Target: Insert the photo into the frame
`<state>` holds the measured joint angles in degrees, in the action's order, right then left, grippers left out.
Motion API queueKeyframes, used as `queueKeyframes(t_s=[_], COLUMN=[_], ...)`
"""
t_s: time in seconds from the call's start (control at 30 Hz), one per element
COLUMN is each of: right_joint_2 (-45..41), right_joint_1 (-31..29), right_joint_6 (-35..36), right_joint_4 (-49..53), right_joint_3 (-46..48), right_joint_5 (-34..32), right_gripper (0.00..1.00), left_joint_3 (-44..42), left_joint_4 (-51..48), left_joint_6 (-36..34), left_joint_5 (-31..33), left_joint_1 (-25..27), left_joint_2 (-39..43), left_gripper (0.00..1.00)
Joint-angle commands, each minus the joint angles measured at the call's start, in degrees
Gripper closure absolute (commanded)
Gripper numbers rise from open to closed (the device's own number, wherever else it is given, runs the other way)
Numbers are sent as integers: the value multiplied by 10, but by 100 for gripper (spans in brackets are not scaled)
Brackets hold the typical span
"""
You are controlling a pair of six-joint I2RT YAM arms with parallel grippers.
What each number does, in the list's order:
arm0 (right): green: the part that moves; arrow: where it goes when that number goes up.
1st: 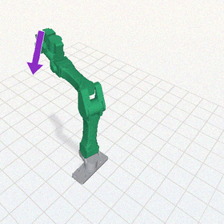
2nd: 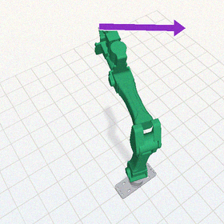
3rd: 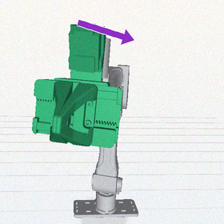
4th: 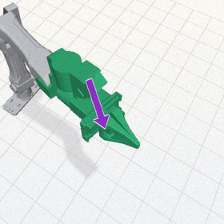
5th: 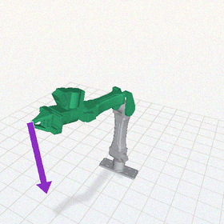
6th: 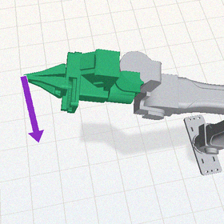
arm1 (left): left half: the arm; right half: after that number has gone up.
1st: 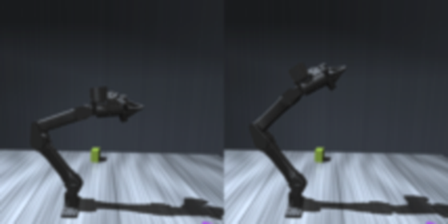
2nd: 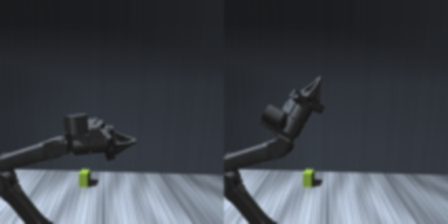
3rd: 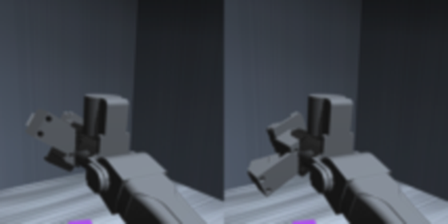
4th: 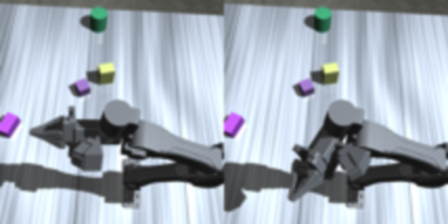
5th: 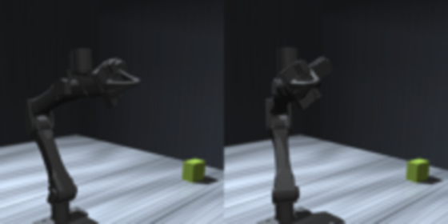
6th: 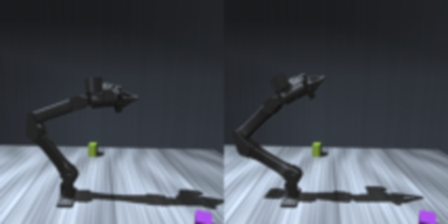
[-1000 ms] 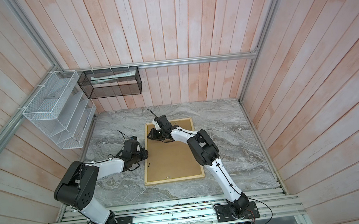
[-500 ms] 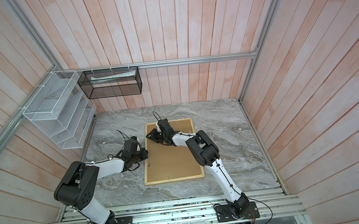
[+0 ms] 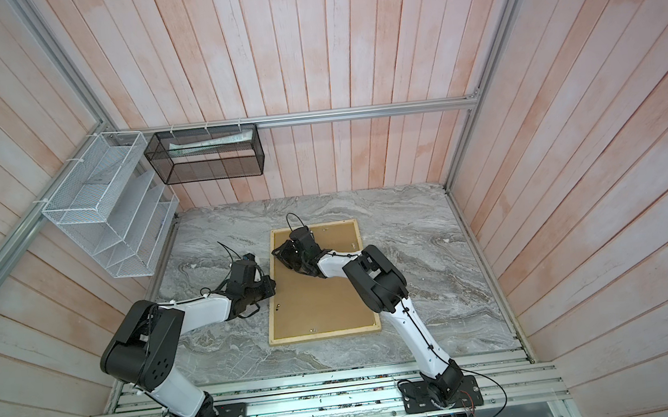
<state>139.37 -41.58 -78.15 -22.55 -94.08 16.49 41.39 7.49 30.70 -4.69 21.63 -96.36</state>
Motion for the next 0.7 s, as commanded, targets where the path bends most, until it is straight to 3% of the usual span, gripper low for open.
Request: queueKeyframes(t_s=[0.0,0.43,0.67], right_joint_2=[23,43,17], right_joint_1=[-13,-23,-20], right_joint_6=[-67,-82,18], right_joint_4=[38,60,63], right_joint_3=[31,-4,2], right_joint_5=[-17,-34,-32], right_gripper=[68,68,70], left_joint_3=[-15,-10,-4], left_joint_4=[-53,-56,-86], left_joint_6=[1,-5,14], left_joint_5=[-84,-84,-35], left_joint_1=[22,34,33], left_joint_2=[-3,-4,-2], left_gripper=[96,96,96])
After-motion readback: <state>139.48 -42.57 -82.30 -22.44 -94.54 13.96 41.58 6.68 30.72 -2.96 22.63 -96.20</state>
